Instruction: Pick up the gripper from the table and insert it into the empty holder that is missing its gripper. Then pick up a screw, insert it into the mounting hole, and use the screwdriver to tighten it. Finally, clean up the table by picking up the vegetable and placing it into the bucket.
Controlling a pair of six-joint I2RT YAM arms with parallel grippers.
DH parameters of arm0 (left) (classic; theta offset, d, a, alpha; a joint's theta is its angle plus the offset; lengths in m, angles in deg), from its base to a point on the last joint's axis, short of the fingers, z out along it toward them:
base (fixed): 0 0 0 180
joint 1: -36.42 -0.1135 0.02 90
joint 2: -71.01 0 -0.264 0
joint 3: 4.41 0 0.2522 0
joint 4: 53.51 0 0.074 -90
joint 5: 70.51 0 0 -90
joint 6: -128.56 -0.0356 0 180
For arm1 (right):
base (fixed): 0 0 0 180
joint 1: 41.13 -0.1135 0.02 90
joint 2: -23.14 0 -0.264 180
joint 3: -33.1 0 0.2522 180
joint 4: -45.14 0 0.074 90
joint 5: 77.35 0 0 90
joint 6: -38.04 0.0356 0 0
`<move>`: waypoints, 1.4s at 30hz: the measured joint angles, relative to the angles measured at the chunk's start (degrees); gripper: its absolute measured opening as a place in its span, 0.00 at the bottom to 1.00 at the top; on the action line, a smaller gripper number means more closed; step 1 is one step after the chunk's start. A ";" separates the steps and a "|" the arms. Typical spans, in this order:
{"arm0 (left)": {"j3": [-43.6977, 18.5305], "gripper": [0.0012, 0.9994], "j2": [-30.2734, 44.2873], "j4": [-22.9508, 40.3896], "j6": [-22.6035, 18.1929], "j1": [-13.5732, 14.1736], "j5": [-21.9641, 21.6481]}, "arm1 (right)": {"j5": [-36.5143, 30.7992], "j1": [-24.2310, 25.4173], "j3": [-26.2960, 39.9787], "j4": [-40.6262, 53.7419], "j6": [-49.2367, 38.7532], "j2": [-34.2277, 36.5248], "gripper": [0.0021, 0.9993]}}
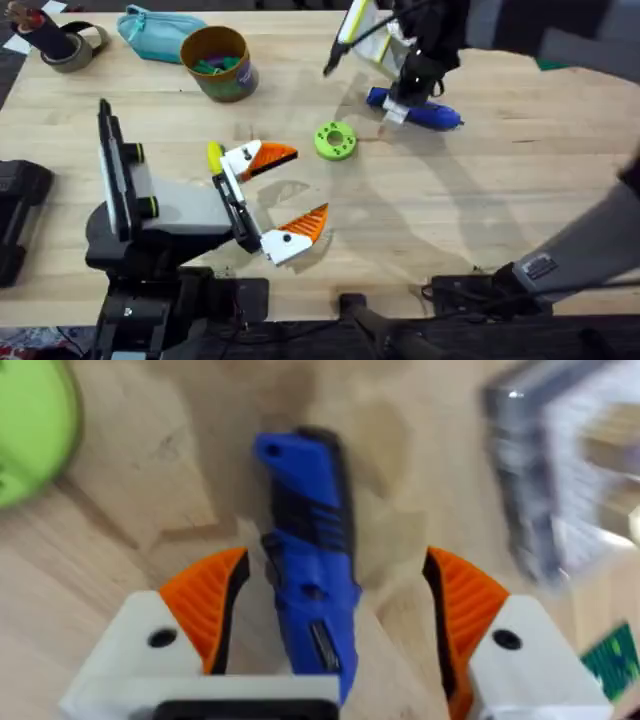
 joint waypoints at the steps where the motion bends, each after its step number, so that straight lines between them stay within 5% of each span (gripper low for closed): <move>1: 0.17 0.99 0.00 -1.28 0.10 0.00 -0.14 | 0.00 -0.28 0.00 0.20 1.86 -1.78 1.00; 7: 0.21 0.99 0.00 -18.13 6.43 0.00 -3.36 | 0.24 -1.92 0.70 3.20 11.42 -16.41 1.00; 11: -1.39 0.99 0.02 -20.50 10.40 0.00 -8.24 | 0.39 -2.57 1.67 4.75 20.14 -25.09 1.00; 17: -15.23 0.99 6.13 -8.49 8.51 -1.93 -16.18 | 0.40 -2.60 2.01 6.83 35.30 -35.22 1.00; 26: -36.57 0.99 28.50 18.30 2.45 -11.15 -19.98 | 0.42 -2.51 1.83 16.55 46.53 -47.34 1.00; 33: -43.42 0.99 42.19 32.65 -2.61 -21.31 -21.93 | 0.40 -2.38 -6.43 18.73 51.71 -57.28 1.00; 42: -44.51 0.99 52.47 37.90 -3.72 -34.84 -34.19 | 0.42 -2.38 -15.24 21.86 54.74 -59.28 1.00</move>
